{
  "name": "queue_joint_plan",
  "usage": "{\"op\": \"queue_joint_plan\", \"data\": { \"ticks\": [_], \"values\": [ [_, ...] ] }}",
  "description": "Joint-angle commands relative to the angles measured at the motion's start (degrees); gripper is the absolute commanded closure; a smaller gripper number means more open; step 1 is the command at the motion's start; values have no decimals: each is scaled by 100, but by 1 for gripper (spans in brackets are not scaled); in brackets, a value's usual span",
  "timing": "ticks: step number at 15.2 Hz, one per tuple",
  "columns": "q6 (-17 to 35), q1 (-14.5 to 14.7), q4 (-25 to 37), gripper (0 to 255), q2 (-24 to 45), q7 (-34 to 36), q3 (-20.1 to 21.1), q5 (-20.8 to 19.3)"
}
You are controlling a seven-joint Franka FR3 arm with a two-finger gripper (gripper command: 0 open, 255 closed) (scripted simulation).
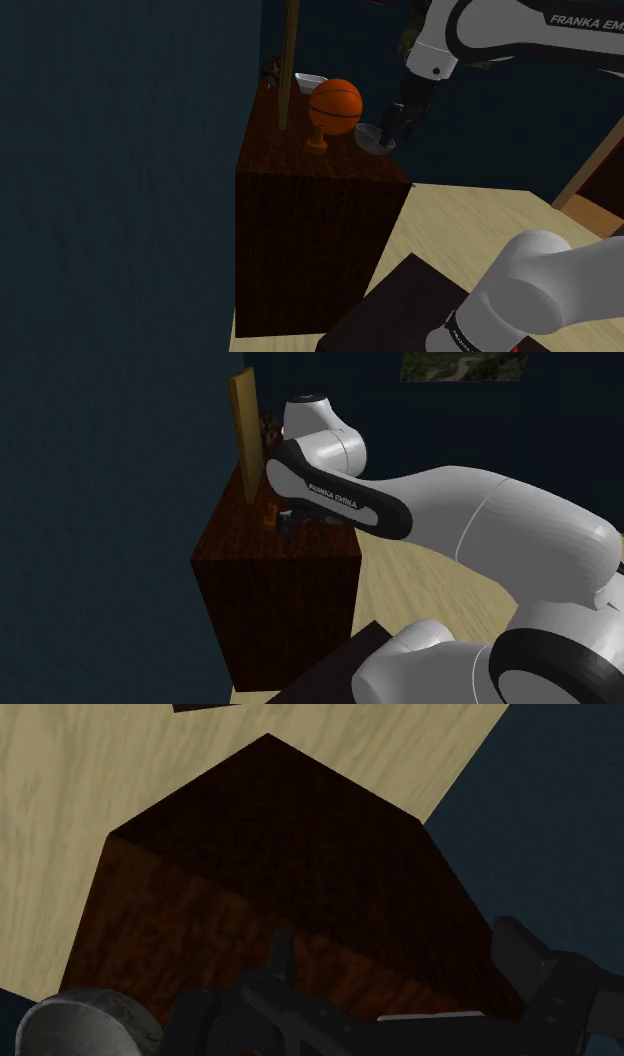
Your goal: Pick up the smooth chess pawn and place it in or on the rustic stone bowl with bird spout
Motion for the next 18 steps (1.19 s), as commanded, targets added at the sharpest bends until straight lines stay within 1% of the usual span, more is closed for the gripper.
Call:
{"op": "queue_joint_plan", "data": {
  "ticks": [1, 6, 10, 14, 18],
  "values": [
    [0, 0, 0, 0, 0, 0, 0, 0],
    [561, -116, 522, 0, 1072, 82, -76, -7],
    [890, -193, 1069, 0, 1939, 141, -141, 1],
    [1110, -260, 1729, 0, 2811, 190, -210, 27],
    [1217, -320, 2512, 0, 3694, 228, -282, 75]
  ]
}}
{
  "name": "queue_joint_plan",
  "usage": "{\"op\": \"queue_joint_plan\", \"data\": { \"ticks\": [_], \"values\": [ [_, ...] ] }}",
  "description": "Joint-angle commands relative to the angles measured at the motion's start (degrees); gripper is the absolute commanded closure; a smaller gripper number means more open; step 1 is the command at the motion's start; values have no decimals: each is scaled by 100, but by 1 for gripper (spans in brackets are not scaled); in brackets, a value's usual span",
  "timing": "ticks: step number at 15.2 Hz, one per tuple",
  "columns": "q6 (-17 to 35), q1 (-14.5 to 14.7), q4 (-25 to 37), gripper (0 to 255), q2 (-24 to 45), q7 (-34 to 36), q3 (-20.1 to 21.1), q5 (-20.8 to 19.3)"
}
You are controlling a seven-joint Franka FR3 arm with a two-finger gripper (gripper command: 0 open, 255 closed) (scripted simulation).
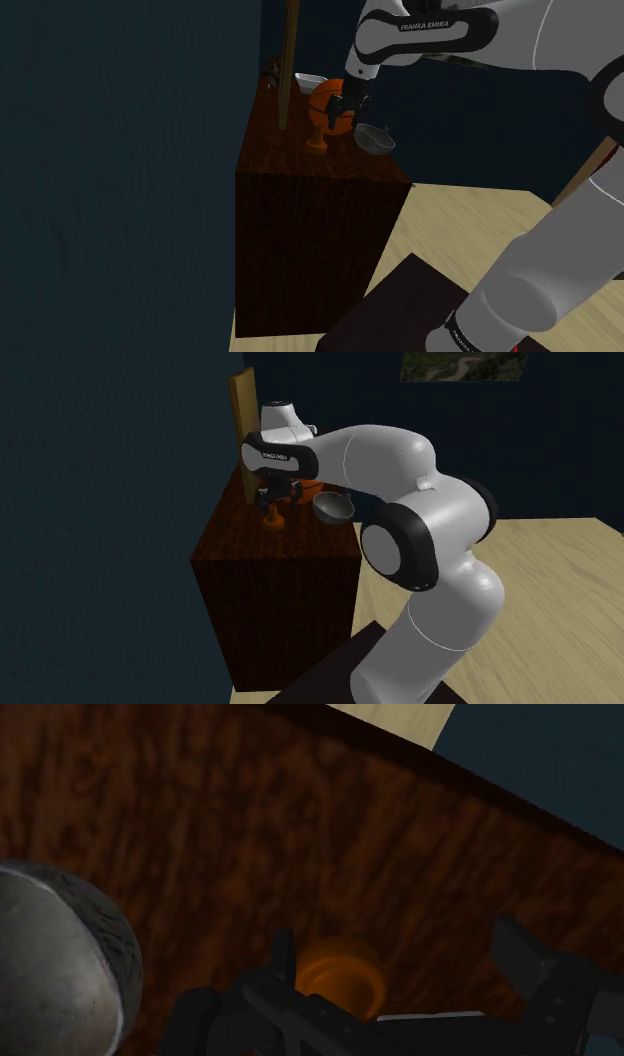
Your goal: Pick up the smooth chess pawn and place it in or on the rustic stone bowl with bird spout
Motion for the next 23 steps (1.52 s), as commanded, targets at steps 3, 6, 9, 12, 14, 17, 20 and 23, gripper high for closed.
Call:
{"op": "queue_joint_plan", "data": {
  "ticks": [3, 6, 9, 12, 14, 17, 20, 23],
  "values": [
    [11, -68, 912, 0, 916, 21, -77, 67],
    [-57, -123, 1688, 0, 1619, 40, -125, 133],
    [-211, -188, 2593, 0, 2367, 61, -168, 208],
    [-73, -191, 2502, 0, 2415, 61, -166, 212],
    [69, -190, 2386, 0, 2440, 60, -165, 213],
    [318, -188, 2191, 0, 2494, 57, -163, 216],
    [318, -188, 2191, 0, 2494, 57, -163, 216],
    [318, -188, 2191, 0, 2494, 57, -163, 216]
  ]
}}
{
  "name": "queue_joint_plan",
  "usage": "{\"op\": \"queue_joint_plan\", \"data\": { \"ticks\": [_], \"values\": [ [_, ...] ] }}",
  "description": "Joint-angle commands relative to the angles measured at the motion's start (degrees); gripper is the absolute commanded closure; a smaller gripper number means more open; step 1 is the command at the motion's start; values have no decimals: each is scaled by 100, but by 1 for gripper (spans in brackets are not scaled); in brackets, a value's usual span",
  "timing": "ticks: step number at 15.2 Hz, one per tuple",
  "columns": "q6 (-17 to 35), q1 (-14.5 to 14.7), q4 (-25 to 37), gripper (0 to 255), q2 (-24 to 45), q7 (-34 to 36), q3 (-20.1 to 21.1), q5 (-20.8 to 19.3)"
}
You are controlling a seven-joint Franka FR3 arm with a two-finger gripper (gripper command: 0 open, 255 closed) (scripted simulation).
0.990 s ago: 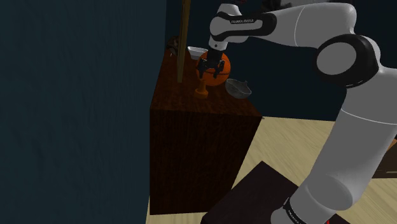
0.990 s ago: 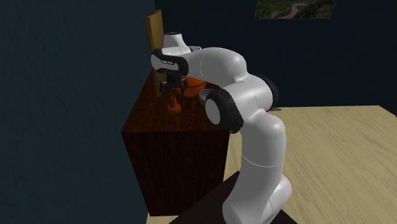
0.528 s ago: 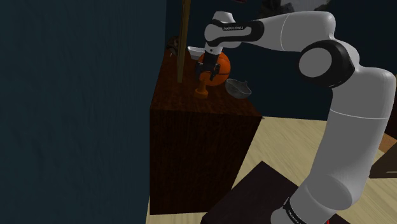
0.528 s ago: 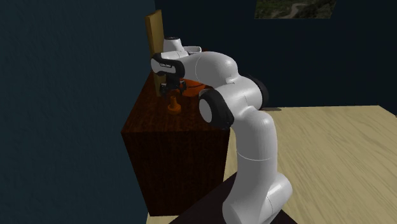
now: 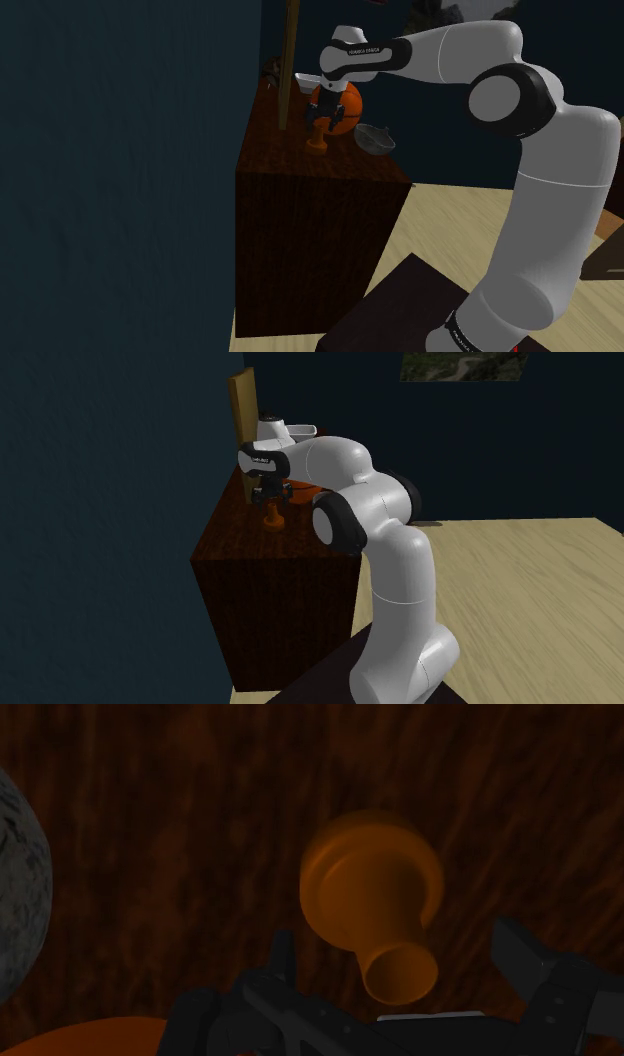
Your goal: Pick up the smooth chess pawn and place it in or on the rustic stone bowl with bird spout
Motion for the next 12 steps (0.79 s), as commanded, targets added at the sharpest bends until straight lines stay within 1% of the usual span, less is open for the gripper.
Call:
{"op": "queue_joint_plan", "data": {
  "ticks": [1, 2, 3, 12],
  "values": [
    [2, 0, -1, 0, 0, 0, 0, 0],
    [1, 0, 0, 0, 0, 0, 0, 0],
    [1, 0, 0, 255, 0, 0, 0, 0],
    [2, 0, -1, 255, 0, 0, 0, 0]
  ]
}}
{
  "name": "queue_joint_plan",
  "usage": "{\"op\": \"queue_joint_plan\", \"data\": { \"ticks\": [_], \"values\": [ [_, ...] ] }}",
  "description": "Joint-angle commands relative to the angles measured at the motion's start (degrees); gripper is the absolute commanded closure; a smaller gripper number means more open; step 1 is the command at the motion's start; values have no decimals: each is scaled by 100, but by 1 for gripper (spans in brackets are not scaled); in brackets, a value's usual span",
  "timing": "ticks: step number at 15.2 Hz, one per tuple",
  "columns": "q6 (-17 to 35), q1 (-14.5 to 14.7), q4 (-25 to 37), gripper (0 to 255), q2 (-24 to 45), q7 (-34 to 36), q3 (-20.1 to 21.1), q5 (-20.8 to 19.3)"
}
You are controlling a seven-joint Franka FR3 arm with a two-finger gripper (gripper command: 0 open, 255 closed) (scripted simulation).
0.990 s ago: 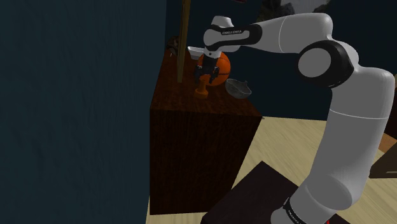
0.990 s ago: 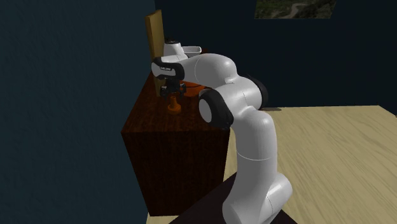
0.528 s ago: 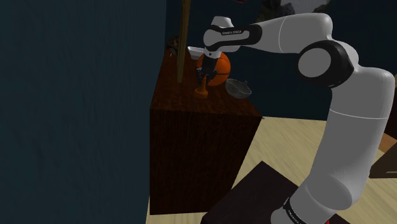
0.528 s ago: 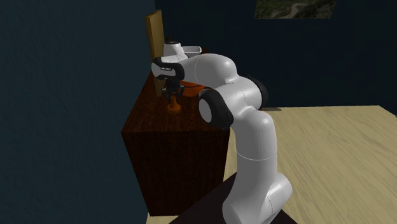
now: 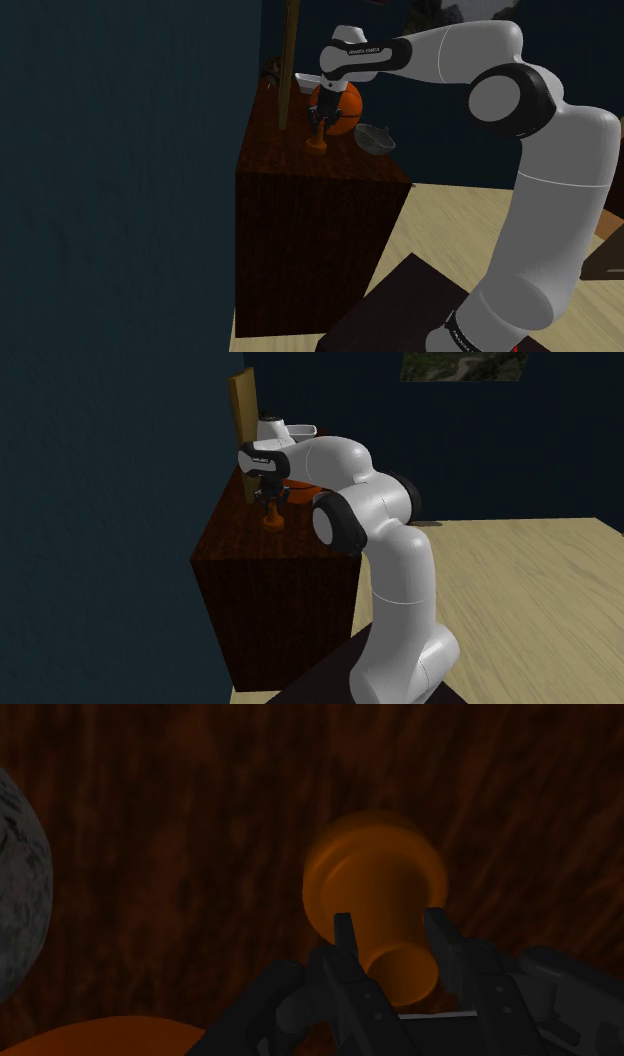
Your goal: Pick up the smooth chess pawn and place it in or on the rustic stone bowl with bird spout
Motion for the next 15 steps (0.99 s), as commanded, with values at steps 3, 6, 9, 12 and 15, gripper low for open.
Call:
{"op": "queue_joint_plan", "data": {
  "ticks": [3, 6, 9, 12, 15],
  "values": [
    [-229, -1, 222, 255, -2, 5, 0, -1],
    [-464, -2, 466, 255, 8, 9, -1, -3],
    [-707, -5, 732, 255, 31, 12, -2, -3],
    [-957, -7, 1022, 255, 71, 16, -2, -3],
    [-1217, -11, 1341, 255, 130, 19, -3, -2]
  ]
}}
